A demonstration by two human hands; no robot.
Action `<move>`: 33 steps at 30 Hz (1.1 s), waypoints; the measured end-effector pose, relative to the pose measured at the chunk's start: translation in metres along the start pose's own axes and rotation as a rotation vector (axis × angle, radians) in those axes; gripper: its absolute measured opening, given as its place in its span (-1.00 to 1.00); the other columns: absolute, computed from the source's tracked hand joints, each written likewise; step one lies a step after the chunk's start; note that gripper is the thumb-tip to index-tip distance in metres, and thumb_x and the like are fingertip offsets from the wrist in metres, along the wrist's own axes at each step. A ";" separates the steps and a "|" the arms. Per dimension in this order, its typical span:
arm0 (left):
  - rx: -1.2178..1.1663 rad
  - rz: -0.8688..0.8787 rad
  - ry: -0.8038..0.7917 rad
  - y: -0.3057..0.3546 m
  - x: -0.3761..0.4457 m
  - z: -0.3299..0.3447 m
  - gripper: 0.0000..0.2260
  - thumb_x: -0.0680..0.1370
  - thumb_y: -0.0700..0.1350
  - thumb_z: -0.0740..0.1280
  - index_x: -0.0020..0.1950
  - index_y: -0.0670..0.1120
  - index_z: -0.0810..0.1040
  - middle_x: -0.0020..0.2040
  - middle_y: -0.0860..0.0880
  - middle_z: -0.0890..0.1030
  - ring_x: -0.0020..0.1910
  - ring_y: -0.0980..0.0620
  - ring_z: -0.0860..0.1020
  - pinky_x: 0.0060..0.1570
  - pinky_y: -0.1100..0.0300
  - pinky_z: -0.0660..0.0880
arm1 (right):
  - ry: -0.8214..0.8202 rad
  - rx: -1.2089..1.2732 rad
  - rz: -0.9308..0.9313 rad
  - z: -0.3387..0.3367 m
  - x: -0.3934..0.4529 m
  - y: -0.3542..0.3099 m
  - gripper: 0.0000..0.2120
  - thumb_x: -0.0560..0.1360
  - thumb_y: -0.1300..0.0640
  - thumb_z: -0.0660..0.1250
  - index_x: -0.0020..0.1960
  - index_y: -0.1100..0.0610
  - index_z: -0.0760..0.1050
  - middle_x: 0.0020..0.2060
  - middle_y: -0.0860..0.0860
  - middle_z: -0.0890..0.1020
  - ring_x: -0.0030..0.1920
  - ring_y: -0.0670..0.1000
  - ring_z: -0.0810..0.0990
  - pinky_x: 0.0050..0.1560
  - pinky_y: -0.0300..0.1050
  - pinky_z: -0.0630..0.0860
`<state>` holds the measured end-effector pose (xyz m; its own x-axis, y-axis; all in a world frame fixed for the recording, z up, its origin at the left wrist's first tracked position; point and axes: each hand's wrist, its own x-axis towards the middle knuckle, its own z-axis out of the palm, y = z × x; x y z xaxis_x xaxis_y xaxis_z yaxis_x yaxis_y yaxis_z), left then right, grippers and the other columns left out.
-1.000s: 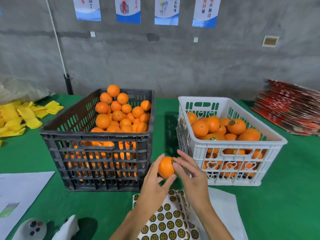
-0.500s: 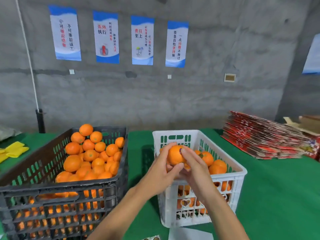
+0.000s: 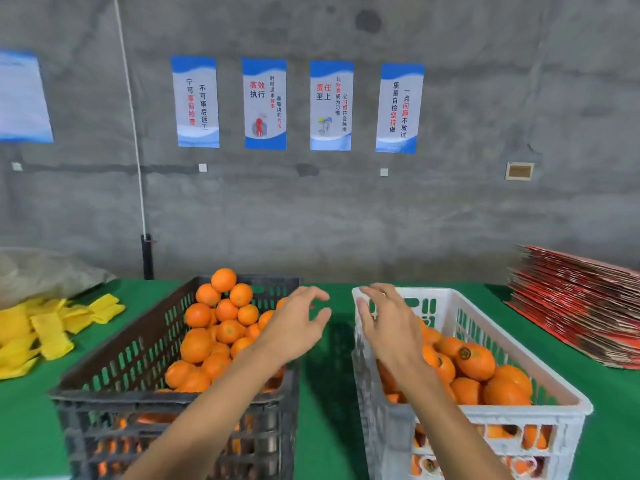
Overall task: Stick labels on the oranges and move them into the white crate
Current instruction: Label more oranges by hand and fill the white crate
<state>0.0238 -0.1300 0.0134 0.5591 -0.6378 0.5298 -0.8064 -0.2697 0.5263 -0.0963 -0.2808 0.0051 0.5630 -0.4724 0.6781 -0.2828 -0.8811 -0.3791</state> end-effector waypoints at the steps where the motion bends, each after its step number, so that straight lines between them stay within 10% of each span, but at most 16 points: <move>1: 0.057 -0.045 -0.015 -0.015 0.000 -0.010 -0.77 0.62 -0.07 0.34 0.28 -0.02 0.55 0.19 0.02 0.55 0.21 0.02 0.55 0.23 0.14 0.44 | -0.021 0.053 -0.051 0.010 0.004 -0.020 -0.66 0.67 -0.04 0.24 0.38 0.03 0.57 0.34 -0.03 0.55 0.24 0.07 0.58 0.24 -0.03 0.49; 17: 0.451 -0.866 -0.985 -0.203 -0.020 -0.104 -0.21 0.50 0.15 0.49 0.62 -0.04 0.21 0.59 -0.11 0.24 0.48 -0.19 0.32 0.43 -0.16 0.37 | -0.939 0.000 -0.360 0.162 0.042 -0.170 -0.42 0.62 -0.06 0.35 0.58 0.03 0.29 0.48 0.15 0.43 0.47 0.19 0.38 0.38 0.07 0.42; 25: 0.711 -0.887 -0.964 -0.207 -0.025 -0.097 -0.63 0.73 0.09 0.11 0.44 -0.07 0.41 0.44 0.00 0.42 0.46 -0.06 0.32 0.14 0.23 0.45 | -1.213 -0.075 -0.244 0.183 0.032 -0.160 -0.44 0.58 -0.18 0.36 0.49 0.04 0.41 0.41 0.09 0.47 0.34 0.16 0.49 0.26 -0.01 0.47; 30: 0.658 -0.825 -1.025 -0.192 -0.026 -0.109 -0.47 0.54 0.07 0.45 0.45 -0.09 0.47 0.41 -0.14 0.47 0.35 -0.22 0.50 0.25 -0.06 0.51 | -1.092 0.076 -0.232 0.175 0.025 -0.161 -0.56 0.58 -0.11 0.40 0.36 0.11 0.54 0.33 0.09 0.56 0.29 0.11 0.53 0.29 0.03 0.50; 33: 0.466 -0.622 -0.679 -0.171 -0.025 -0.120 -0.59 0.43 -0.06 0.54 0.25 -0.06 0.58 0.08 -0.08 0.60 0.03 -0.10 0.60 -0.08 0.08 0.60 | -0.927 0.229 -0.223 0.150 0.023 -0.165 -0.54 0.61 -0.09 0.36 0.41 0.14 0.49 0.37 0.12 0.54 0.35 0.13 0.51 0.35 0.11 0.47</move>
<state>0.1713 0.0183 -0.0100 0.7926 -0.5242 -0.3113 -0.4877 -0.8516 0.1921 0.0802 -0.1430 -0.0114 0.9997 -0.0056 0.0230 0.0062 -0.8763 -0.4817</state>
